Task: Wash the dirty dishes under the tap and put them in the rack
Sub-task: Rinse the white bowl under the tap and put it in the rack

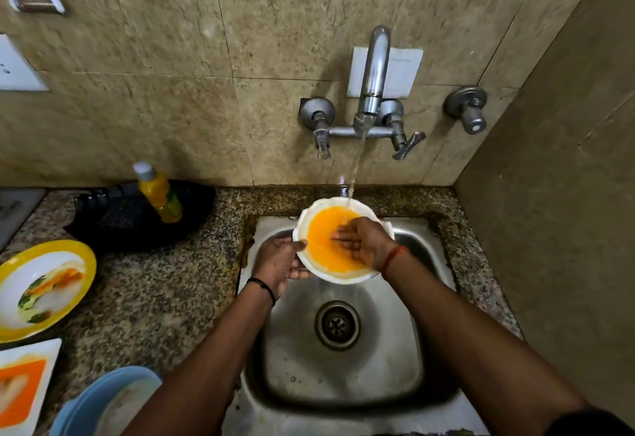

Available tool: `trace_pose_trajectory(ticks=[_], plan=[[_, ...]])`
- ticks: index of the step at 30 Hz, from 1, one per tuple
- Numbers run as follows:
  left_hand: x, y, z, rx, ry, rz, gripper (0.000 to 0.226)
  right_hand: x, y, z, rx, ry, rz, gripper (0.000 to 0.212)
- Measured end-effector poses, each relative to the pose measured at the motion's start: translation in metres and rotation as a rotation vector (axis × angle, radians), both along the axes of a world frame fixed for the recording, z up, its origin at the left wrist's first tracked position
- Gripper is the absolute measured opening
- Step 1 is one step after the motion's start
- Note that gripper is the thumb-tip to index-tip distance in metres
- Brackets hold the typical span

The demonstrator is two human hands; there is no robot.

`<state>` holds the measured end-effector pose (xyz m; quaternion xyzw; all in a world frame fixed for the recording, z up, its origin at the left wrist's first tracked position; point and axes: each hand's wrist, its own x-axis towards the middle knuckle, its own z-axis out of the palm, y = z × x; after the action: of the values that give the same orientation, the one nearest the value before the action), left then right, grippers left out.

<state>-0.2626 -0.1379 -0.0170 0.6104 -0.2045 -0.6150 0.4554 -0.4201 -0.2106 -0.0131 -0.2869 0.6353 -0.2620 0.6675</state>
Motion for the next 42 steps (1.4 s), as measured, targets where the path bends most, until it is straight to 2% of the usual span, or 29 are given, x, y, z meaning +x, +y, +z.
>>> trace_pose_trajectory(ticks=[3, 5, 7, 9, 12, 14, 15, 16, 17, 19, 21, 23, 25, 27, 29, 31, 32, 34, 36, 37, 40, 42], plan=[[-0.002, 0.001, 0.0, -0.004, -0.006, -0.018, 0.025, 0.006, -0.004, 0.0, 0.003, -0.335, -0.156, 0.031], [-0.001, -0.001, 0.001, -0.006, -0.019, -0.026, 0.026, 0.012, -0.004, 0.0, -0.024, -0.406, -0.174, 0.037], [0.0, -0.002, 0.003, -0.009, -0.044, -0.044, 0.028, 0.016, 0.002, -0.001, -0.023, -0.337, -0.009, 0.038], [0.004, -0.001, 0.006, -0.017, -0.074, -0.061, 0.026, 0.013, 0.011, 0.002, -0.03, -0.105, 0.334, 0.032], [0.008, 0.001, 0.009, -0.026, -0.083, -0.071, 0.027, -0.001, 0.012, 0.016, -0.102, 0.452, 0.824, 0.017], [0.006, 0.002, 0.007, -0.02, -0.09, -0.084, 0.027, -0.005, 0.005, 0.026, -0.254, 0.833, 0.961, 0.024], [0.004, 0.003, 0.007, -0.017, -0.089, -0.084, 0.026, -0.004, 0.003, 0.03, -0.385, 1.038, 0.947, 0.032], [0.002, 0.003, 0.007, -0.015, -0.084, -0.083, 0.025, -0.001, 0.001, 0.032, -0.543, 1.142, 0.86, 0.034], [-0.001, 0.003, 0.007, -0.014, -0.071, -0.081, 0.024, 0.002, 0.001, 0.033, -0.672, 1.112, 0.745, 0.031], [-0.005, 0.004, 0.006, -0.009, -0.039, -0.073, 0.023, 0.011, 0.006, 0.028, -0.787, 0.861, 0.657, 0.02], [-0.005, 0.003, 0.003, -0.007, -0.016, -0.064, 0.024, 0.016, 0.017, 0.02, -0.752, 0.71, 0.823, 0.018], [0.001, 0.001, 0.002, -0.003, -0.023, -0.045, 0.025, 0.014, 0.028, 0.019, -0.626, 0.656, 1.052, 0.025], [0.01, 0.0, 0.002, 0.004, -0.045, -0.021, 0.023, 0.002, 0.029, 0.022, -0.575, 0.819, 1.231, 0.036], [0.019, -0.003, 0.001, 0.019, -0.058, -0.01, 0.023, -0.015, 0.026, 0.024, -0.731, 1.088, 1.25, 0.053], [0.027, -0.007, 0.001, 0.033, -0.037, 0.006, 0.026, -0.031, 0.024, 0.023, -0.944, 1.142, 1.2, 0.07], [0.032, -0.01, 0.006, 0.054, 0.023, 0.026, 0.022, -0.043, 0.023, 0.02, -1.12, 1.12, 1.25, 0.078], [0.034, -0.013, 0.009, 0.063, 0.049, 0.026, 0.02, -0.047, 0.021, 0.019, -1.184, 1.115, 1.273, 0.076], [0.038, -0.018, 0.014, 0.071, 0.071, 0.004, 0.017, -0.054, 0.017, 0.016, -1.291, 1.091, 1.273, 0.056], [0.04, -0.024, 0.017, 0.077, 0.049, -0.028, 0.019, -0.056, 0.015, 0.02, -1.322, 1.033, 1.225, 0.033], [0.04, -0.026, 0.018, 0.078, 0.025, -0.035, 0.019, -0.056, 0.015, 0.024, -1.32, 0.998, 1.19, 0.028], [0.042, -0.03, 0.017, 0.074, -0.014, -0.008, 0.018, -0.054, 0.015, 0.033, -1.307, 0.882, 1.083, 0.028], [0.042, -0.03, 0.016, 0.065, -0.004, 0.018, 0.019, -0.052, 0.014, 0.037, -1.338, 0.876, 1.043, 0.029]])
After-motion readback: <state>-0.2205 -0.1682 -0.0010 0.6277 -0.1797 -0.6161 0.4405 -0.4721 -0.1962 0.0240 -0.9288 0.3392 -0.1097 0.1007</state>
